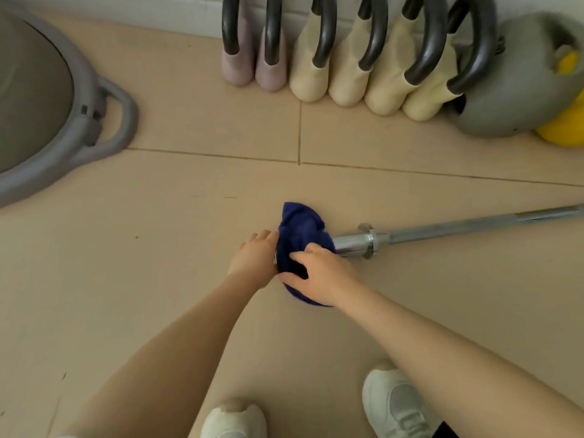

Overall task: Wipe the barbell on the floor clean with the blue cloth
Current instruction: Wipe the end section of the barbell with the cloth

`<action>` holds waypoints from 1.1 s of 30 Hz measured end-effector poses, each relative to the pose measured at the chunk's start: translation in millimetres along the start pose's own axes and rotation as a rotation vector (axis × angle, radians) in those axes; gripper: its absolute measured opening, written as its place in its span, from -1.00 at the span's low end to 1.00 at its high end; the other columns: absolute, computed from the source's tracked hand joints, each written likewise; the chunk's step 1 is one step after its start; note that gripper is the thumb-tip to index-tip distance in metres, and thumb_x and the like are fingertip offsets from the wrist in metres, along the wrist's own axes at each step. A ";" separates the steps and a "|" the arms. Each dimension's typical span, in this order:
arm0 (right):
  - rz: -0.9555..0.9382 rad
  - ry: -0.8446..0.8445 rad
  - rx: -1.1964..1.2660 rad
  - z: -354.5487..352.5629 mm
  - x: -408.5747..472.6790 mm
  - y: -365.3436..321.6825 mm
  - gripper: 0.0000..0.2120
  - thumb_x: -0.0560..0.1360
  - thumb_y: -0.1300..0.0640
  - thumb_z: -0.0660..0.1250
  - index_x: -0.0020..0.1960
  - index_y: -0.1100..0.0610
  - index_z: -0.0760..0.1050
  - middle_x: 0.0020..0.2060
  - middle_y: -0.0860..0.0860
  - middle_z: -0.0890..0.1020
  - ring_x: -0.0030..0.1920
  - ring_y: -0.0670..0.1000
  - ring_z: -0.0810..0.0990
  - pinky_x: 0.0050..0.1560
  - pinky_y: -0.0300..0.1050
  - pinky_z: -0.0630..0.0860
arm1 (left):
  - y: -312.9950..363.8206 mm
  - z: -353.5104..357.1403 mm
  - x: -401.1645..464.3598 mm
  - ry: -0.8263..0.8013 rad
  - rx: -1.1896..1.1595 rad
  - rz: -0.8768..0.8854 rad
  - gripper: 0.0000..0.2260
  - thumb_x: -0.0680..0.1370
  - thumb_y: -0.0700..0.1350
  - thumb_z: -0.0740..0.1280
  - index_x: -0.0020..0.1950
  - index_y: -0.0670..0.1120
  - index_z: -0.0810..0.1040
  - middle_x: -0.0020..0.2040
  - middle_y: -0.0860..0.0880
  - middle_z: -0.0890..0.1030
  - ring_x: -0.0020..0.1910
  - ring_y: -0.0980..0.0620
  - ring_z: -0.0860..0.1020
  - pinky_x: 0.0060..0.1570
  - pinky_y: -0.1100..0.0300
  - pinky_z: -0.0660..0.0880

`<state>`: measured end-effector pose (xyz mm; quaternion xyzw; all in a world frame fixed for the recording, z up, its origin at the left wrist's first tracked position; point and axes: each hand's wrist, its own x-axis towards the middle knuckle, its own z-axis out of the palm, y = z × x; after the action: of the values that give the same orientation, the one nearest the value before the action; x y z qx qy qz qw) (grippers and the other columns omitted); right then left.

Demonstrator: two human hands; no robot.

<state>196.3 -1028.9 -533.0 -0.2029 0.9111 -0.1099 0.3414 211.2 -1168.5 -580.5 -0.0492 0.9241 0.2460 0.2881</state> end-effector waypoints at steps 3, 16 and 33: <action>-0.067 0.355 -0.135 17.2 5.9 3.9 -0.77 0.49 0.00 0.29 -0.06 0.15 0.56 -0.12 0.09 0.51 -0.12 0.13 0.52 -0.15 0.05 0.55 | -1.1 1.3 1.4 0.027 0.086 0.027 -0.66 0.53 -0.07 0.29 0.27 -0.11 0.37 0.24 -0.06 0.46 0.25 -0.09 0.38 0.15 0.10 0.33; 0.084 0.214 -0.102 12.3 65.6 25.6 -0.66 0.57 0.02 0.03 -0.12 0.19 0.48 -0.18 0.12 0.63 -0.11 0.18 0.56 -0.12 0.03 0.39 | 1.2 0.5 -2.4 0.087 0.103 0.047 -0.58 0.52 0.02 0.32 0.35 -0.01 0.35 0.30 0.04 0.46 0.32 -0.01 0.34 0.21 0.16 0.25; 0.155 0.329 -0.051 12.7 59.4 41.9 -0.77 0.58 0.04 0.14 -0.12 0.18 0.43 -0.23 0.14 0.62 -0.17 0.20 0.55 -0.16 0.01 0.37 | 7.2 -6.3 -2.3 0.055 0.155 0.006 -0.58 0.53 0.03 0.30 0.37 0.01 0.34 0.33 0.06 0.45 0.33 -0.01 0.33 0.23 0.14 0.26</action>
<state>151.8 -1018.7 -590.9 -0.1201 0.9701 -0.0916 0.1901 208.2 -1165.3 -571.6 -0.0309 0.9482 0.1729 0.2649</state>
